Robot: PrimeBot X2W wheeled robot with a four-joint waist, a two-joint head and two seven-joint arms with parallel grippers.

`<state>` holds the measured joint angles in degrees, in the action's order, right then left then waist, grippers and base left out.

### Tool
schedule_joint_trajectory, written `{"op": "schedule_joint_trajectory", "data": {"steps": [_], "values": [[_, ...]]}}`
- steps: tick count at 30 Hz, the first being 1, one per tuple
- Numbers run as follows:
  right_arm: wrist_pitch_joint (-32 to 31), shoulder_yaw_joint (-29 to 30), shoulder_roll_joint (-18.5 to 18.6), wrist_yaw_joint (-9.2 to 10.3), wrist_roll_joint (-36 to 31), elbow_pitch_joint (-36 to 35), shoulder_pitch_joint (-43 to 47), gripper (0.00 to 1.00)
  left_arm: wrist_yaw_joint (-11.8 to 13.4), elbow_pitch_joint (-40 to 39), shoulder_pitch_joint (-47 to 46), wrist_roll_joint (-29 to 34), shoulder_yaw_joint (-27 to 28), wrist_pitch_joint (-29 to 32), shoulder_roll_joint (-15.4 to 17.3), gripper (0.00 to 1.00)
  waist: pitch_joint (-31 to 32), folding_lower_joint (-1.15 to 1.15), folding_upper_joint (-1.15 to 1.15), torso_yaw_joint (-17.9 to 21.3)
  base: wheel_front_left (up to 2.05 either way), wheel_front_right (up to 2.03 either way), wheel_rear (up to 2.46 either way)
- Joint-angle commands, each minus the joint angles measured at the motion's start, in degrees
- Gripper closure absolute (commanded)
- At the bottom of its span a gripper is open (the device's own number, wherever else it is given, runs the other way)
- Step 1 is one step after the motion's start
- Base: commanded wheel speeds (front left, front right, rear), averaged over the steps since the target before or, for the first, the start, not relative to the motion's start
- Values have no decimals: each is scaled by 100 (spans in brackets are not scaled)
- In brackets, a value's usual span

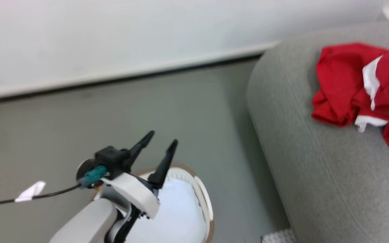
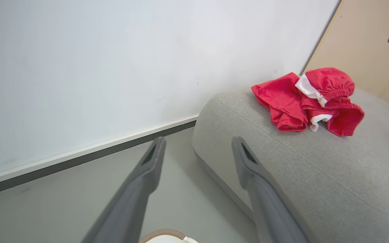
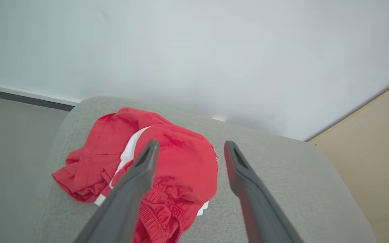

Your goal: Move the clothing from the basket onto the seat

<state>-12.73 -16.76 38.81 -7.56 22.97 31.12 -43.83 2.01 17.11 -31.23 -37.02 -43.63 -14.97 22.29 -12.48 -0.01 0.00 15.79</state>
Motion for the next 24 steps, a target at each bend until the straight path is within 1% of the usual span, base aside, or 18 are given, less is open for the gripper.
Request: {"op": "schedule_joint_trajectory", "data": {"steps": [1,5,9,14,16,20,22,24], "values": [[35,-14,73,15,117,-181,147,0,39,-5,127,-45,119,-21,-28,0,487,1,0,-261,0,0,0],[164,72,40,15,378,-876,427,0,98,-132,374,-6,637,-15,-45,0,730,1,0,-507,0,0,0],[512,352,-184,15,315,-1400,847,0,157,-245,580,155,1106,-16,-15,0,915,1,0,-762,0,0,0],[1109,780,-934,15,37,-1881,1608,0,295,-416,1029,336,1875,-17,-74,0,1111,1,0,-981,0,0,0],[1331,946,-1252,14,-130,-2021,1914,0,306,-506,1235,388,2166,-17,-142,0,1167,1,0,-1041,0,0,0],[1671,1080,-1846,14,-311,-2246,2459,0,126,-823,1683,611,2817,-17,-365,0,1205,1,0,-1109,0,0,0],[1828,1100,-2046,14,-394,-2297,2688,0,-18,-922,1913,773,3051,-17,-500,0,1216,1,0,-1122,0,0,0],[2036,1139,-2249,14,-461,-2321,2900,0,-110,-939,2098,977,3249,-17,-616,0,1225,1,0,-1139,0,0,0]]}}
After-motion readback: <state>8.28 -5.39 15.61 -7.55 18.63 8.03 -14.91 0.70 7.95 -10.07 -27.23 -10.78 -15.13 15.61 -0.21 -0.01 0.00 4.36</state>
